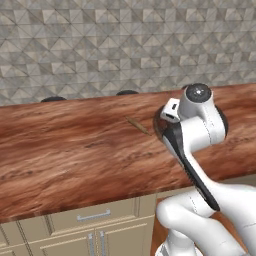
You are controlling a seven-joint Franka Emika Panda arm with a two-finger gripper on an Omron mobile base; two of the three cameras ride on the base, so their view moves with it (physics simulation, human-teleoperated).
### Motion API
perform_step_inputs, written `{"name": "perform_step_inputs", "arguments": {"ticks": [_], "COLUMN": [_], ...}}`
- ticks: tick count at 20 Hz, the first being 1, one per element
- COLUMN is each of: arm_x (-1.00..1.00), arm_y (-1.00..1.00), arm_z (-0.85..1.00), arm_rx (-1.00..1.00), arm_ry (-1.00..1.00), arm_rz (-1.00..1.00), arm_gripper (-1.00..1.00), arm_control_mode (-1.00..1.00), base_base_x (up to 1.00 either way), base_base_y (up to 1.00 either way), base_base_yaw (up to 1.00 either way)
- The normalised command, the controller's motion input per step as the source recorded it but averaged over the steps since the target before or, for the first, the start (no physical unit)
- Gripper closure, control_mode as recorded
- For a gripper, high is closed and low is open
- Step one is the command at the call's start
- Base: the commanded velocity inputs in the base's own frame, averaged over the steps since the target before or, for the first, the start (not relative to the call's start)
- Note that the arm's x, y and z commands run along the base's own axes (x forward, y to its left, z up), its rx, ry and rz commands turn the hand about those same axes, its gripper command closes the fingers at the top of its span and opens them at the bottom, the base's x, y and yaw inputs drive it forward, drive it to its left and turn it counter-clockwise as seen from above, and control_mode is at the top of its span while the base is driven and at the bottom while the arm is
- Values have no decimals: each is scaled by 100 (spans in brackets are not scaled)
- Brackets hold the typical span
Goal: Pick the jar and jar from the dining table and place them in the open cabinet. Close the cabinet after placing the objects.
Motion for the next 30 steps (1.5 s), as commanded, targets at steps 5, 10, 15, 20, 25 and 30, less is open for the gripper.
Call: {"name": "perform_step_inputs", "arguments": {"ticks": [5,10,15,20,25,30], "arm_x": [-10,-24,-6,0,0,0], "arm_y": [-8,0,0,0,0,0], "arm_z": [34,31,5,0,0,0], "arm_rx": [0,-1,-1,0,0,0], "arm_ry": [0,-1,-1,0,0,0], "arm_rz": [-7,-11,-2,0,0,0], "arm_gripper": [100,100,100,100,100,100], "arm_control_mode": [-100,-100,100,100,100,100], "base_base_x": [0,0,-29,-37,-23,-2], "base_base_y": [0,0,0,-1,-2,-17], "base_base_yaw": [0,0,-11,-17,-25,-37]}}
